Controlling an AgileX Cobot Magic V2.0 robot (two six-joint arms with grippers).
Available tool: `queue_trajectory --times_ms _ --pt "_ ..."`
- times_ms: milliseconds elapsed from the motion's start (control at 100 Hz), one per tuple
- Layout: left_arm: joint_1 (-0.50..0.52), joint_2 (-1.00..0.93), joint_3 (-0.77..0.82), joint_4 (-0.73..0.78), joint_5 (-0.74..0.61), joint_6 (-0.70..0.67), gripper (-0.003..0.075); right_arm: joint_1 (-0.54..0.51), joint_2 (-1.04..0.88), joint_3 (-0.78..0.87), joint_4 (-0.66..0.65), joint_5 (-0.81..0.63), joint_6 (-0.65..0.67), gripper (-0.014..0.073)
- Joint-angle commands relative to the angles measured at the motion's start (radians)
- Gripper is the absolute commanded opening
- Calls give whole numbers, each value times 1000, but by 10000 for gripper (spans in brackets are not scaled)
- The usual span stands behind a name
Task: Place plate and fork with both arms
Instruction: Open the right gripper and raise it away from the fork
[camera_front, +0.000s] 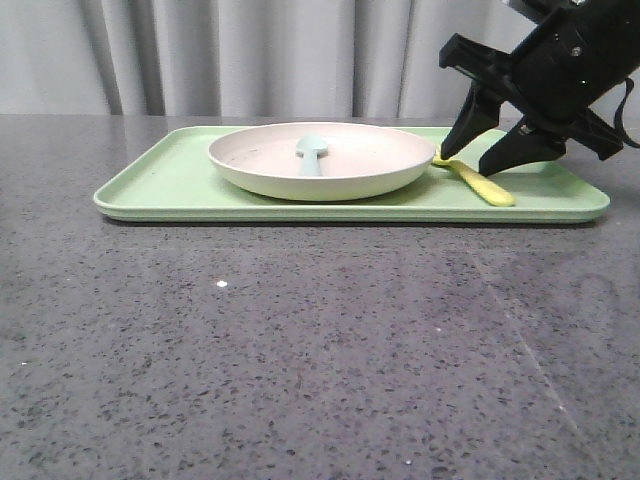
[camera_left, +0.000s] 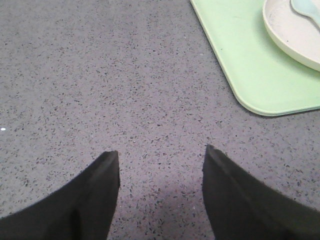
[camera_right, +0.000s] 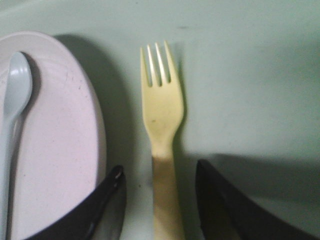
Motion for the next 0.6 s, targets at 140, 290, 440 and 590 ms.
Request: queue_trajectory --times_ms 140,290,440,590 --pt "1 -5 -27 -13 -54 -4 373 -6 -90 -24 -15 -30 -13 365" --pt "1 -5 -27 -13 -54 -4 373 -6 -175 -24 -89 -34 -13 365" --pt "1 -5 -27 -13 -54 -4 373 -6 -299 -24 -190 -20 -13 365" --pt "1 -5 -27 -13 -54 -4 373 -6 -428 -24 -300 17 -13 365"
